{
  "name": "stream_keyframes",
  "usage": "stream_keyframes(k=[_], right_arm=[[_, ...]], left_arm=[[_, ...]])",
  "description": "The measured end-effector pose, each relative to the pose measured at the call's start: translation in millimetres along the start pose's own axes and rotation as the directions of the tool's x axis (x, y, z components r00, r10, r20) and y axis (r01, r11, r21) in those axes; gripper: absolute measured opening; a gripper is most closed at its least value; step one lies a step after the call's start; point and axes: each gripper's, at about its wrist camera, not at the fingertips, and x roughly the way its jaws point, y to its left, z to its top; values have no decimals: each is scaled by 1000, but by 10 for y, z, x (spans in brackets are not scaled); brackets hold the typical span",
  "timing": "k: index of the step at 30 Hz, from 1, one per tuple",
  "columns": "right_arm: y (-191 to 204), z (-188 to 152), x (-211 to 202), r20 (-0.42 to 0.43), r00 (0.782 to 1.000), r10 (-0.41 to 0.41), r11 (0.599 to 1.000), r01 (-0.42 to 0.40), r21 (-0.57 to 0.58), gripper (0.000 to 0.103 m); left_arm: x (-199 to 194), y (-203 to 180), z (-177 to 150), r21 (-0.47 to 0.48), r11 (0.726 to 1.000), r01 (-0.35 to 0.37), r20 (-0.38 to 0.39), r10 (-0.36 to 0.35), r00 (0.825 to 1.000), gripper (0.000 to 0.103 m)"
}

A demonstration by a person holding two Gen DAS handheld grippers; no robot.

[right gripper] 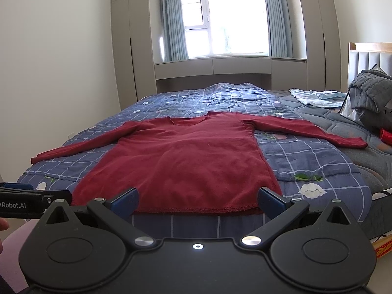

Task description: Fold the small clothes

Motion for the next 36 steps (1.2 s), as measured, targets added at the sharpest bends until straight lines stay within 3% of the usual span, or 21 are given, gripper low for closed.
stream_keyframes(k=[36], right_arm=[[-4,-10,29,-5,1000,-2,1000,2,1,103]], left_arm=[[11,13,9,-10,1000,-5,-2,5,1000,103]])
